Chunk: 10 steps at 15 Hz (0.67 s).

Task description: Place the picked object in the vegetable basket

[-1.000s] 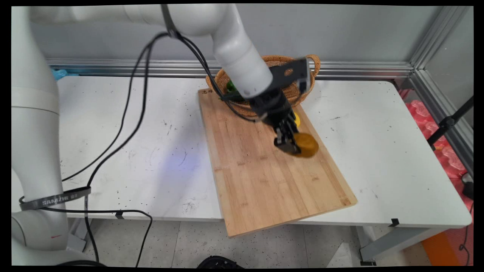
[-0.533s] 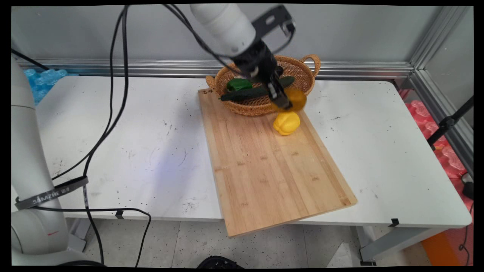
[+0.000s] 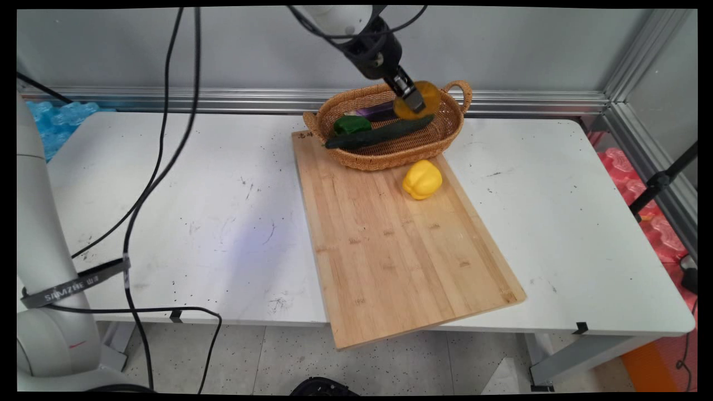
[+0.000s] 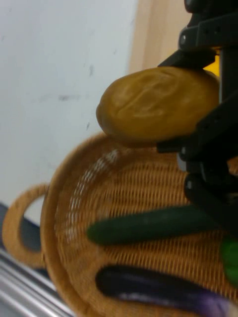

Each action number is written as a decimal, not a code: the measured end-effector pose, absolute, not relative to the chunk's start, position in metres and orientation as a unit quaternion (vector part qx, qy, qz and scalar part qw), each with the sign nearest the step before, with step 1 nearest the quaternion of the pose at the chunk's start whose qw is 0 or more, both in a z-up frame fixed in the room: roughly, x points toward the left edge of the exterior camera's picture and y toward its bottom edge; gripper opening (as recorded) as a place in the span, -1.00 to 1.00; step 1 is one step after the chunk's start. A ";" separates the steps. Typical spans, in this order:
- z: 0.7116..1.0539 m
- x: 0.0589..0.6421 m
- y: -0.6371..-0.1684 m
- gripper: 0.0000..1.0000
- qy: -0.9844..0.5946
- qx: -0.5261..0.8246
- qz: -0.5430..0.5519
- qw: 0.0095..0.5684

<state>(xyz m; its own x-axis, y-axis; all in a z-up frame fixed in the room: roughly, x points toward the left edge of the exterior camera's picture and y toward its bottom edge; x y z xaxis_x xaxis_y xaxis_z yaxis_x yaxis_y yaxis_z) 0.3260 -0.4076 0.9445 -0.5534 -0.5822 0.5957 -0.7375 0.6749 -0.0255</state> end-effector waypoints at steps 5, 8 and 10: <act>0.937 0.324 -0.443 -1.00 -0.854 0.415 0.147 0.276; 0.925 0.318 -0.466 -1.00 -0.848 0.433 0.146 0.270; 0.913 0.314 -0.483 -1.00 -0.844 0.445 0.144 0.262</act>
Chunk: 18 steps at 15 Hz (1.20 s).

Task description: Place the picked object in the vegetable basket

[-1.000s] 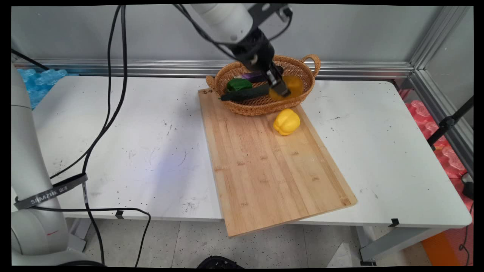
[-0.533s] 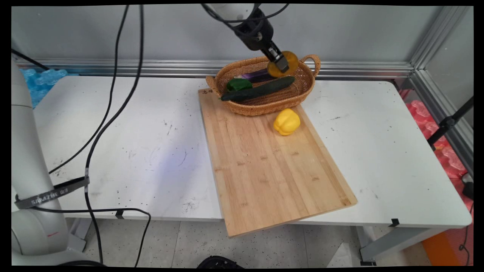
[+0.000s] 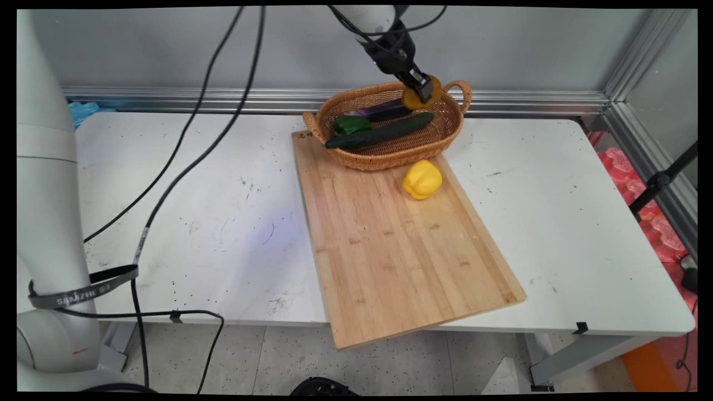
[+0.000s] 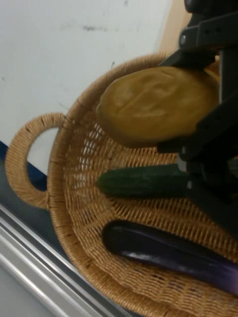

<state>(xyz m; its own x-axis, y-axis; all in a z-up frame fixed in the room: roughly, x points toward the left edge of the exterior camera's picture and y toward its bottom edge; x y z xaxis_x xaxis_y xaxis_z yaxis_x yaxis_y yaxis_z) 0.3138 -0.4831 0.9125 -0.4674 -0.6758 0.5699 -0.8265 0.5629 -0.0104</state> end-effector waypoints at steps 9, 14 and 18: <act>0.846 0.289 -0.530 -1.00 -0.852 0.460 0.108 0.224; 0.824 0.281 -0.541 -1.00 -0.857 0.460 0.094 0.212; 0.816 0.278 -0.546 1.00 -0.863 0.451 0.091 0.211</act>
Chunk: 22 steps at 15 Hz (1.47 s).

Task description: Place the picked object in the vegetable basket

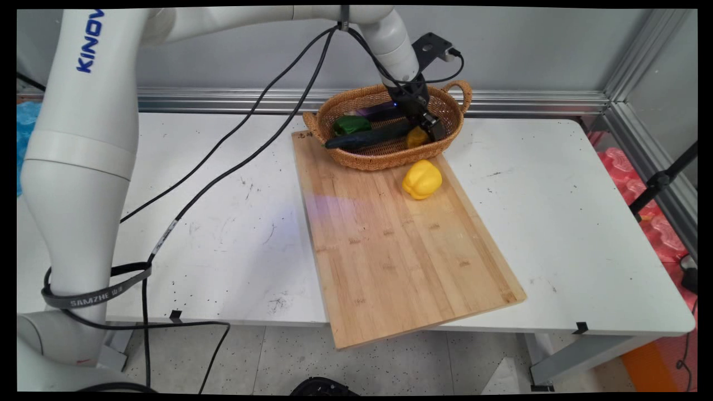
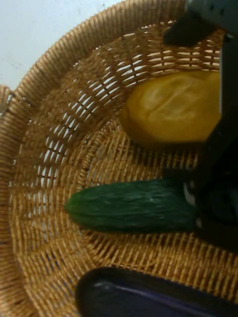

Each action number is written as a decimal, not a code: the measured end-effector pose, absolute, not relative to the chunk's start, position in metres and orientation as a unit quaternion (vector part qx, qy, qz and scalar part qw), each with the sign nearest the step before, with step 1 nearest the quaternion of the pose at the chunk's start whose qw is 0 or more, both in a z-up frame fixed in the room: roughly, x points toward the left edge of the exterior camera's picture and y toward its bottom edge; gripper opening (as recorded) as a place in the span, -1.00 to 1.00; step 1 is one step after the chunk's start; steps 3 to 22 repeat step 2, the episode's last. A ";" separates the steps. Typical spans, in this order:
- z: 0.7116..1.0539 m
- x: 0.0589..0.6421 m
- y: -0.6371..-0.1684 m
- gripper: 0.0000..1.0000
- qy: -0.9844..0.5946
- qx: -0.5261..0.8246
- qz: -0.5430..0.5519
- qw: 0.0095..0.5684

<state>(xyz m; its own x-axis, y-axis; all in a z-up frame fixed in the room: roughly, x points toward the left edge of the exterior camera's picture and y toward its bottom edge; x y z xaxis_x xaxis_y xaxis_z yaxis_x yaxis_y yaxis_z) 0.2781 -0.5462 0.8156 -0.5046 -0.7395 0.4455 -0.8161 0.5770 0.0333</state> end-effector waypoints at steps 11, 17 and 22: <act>0.818 0.280 -0.546 1.00 -0.864 0.445 0.093 0.214; 0.818 0.280 -0.546 1.00 -0.864 0.445 0.093 0.214; 0.818 0.280 -0.546 1.00 -0.864 0.445 0.093 0.214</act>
